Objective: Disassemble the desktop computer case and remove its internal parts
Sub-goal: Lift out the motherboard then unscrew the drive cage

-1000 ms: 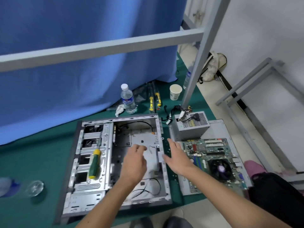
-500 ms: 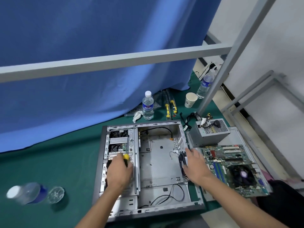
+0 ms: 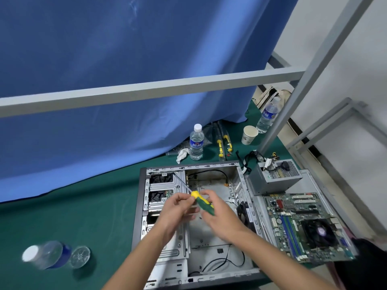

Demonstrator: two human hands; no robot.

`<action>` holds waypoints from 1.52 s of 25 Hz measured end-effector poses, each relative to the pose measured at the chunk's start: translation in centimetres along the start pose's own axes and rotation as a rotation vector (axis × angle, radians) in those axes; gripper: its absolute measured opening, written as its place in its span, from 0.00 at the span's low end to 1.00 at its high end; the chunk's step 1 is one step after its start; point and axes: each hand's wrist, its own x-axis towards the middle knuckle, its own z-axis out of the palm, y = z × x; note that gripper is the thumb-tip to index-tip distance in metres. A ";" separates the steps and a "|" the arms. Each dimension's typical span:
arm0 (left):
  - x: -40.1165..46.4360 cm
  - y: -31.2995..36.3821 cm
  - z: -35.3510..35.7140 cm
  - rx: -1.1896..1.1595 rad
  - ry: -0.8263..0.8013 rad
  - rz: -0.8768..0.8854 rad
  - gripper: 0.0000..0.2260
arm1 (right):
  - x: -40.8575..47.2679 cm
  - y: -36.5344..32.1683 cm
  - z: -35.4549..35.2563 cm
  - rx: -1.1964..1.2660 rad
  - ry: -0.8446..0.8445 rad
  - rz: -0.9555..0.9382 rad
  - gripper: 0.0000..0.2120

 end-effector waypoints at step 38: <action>4.1 -1.2 -9.0 1.429 0.176 0.039 0.34 | 7.7 -10.0 -3.6 -0.806 -0.266 -0.082 0.06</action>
